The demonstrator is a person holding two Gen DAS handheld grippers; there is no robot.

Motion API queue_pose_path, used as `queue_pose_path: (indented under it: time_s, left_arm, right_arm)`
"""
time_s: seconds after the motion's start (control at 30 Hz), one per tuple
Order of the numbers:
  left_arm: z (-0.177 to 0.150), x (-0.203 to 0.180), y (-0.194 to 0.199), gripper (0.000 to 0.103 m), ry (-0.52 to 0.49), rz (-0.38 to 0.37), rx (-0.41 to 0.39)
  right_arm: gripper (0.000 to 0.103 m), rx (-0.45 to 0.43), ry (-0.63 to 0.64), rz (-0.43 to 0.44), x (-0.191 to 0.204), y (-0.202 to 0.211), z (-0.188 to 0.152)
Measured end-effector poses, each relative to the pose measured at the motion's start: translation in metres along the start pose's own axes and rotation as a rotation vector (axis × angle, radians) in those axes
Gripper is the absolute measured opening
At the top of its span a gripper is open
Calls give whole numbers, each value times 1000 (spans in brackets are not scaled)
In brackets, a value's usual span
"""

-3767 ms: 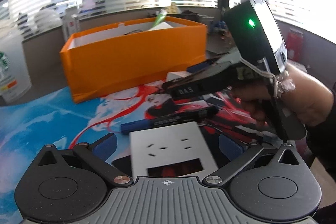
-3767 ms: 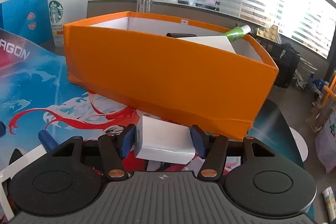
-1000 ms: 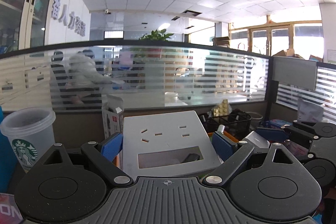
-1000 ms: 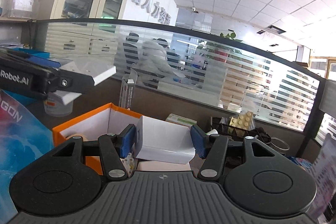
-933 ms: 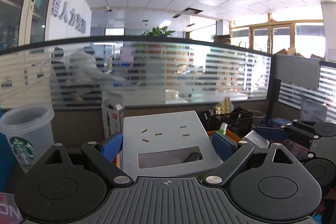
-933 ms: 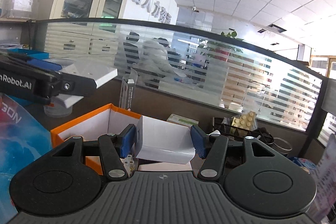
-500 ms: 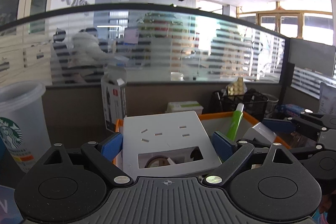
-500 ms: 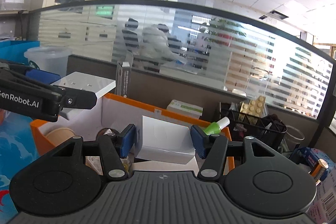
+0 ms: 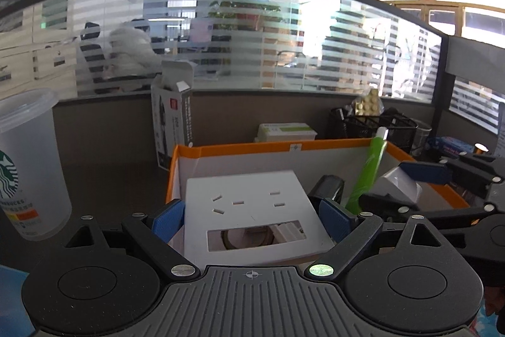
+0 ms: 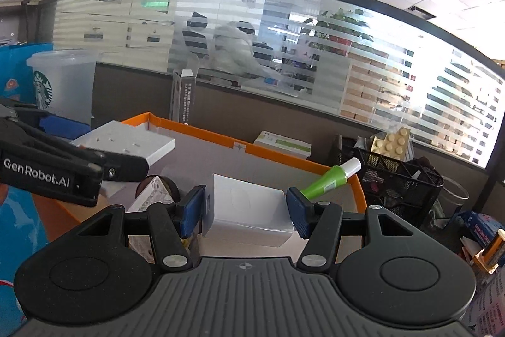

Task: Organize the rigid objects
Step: 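Release the white box and socket plate into the orange box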

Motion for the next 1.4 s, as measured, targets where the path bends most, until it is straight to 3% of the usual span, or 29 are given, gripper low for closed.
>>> queue_pose_path:
  time_s: [0.1,0.63,0.77,0.87,0.97,1.07,1.4]
  left_arm:
    - [1,-2,5,99,-9,16,-14]
    - [2,-2,61,103,18,13,-91]
    - [-8,-3,77,103,25,14,-162]
    - [-20,0,80,103,46,15,-230]
    - [-29,2,77,103,81,33,-230]
    - [-32,2,80,103,90,20,-225]
    - [-29,1,95,103,82,28,-259]
  right_arm:
    - [70,-9,6,-28,0,1,-1]
    - [71,-78,-20,-45,5,48,3]
    - [86,-127,-61,-92,7,63,-4]
    - [86,-199,-124,-145,11,68,-18]
    - [87,-246,-182,-170,14,71,-29]
    - [92,-240,-191,-153,17,73,-32]
    - [93,-235,-192,-161,17,86,-30]
Point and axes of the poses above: each gripper's, at about its wrist camera, not at the fingertips, and y roughly against the way its jaws point, x to its left, z to its top, the point moved 1 cm from there along -y, roughly the way its jaws point, and after that the axes turned 7 degrees about y, right-handed, at the moved point
